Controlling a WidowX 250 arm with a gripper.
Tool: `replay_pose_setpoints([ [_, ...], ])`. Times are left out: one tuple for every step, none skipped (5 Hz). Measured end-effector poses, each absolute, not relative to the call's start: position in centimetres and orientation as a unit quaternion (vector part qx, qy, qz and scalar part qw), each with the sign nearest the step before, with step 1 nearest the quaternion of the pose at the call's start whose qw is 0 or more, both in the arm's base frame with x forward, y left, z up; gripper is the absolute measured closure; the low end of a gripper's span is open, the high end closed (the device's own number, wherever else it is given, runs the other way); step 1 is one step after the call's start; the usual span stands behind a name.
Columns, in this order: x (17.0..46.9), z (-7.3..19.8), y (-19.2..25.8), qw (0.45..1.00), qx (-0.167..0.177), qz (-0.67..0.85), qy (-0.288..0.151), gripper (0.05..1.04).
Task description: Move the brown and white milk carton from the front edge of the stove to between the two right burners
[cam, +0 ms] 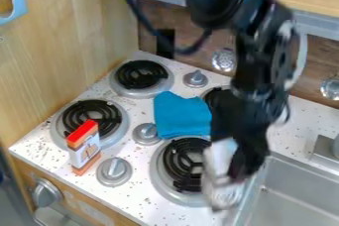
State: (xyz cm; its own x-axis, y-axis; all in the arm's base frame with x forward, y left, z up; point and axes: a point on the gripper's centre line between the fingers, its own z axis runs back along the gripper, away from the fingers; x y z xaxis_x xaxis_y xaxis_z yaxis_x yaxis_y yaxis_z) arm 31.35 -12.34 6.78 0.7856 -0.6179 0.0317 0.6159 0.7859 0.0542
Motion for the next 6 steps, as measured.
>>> replay_pose_setpoints([
  [34.6, 8.4, -12.9, 0.945, 0.02, -0.322, -0.047, 0.26],
  [37.4, 8.1, -13.0, 0.949, 0.022, -0.311, -0.042, 0.26],
  [39.8, 7.1, -12.0, 0.954, 0.029, -0.295, -0.035, 0.26],
  [41.2, 6.0, -11.4, 0.958, 0.032, -0.283, -0.027, 0.26],
  [42.4, 4.5, -10.9, 0.962, 0.032, -0.272, -0.017, 0.26],
  [43.3, 4.2, -10.8, 0.964, 0.03, -0.264, -0.02, 0.26],
])
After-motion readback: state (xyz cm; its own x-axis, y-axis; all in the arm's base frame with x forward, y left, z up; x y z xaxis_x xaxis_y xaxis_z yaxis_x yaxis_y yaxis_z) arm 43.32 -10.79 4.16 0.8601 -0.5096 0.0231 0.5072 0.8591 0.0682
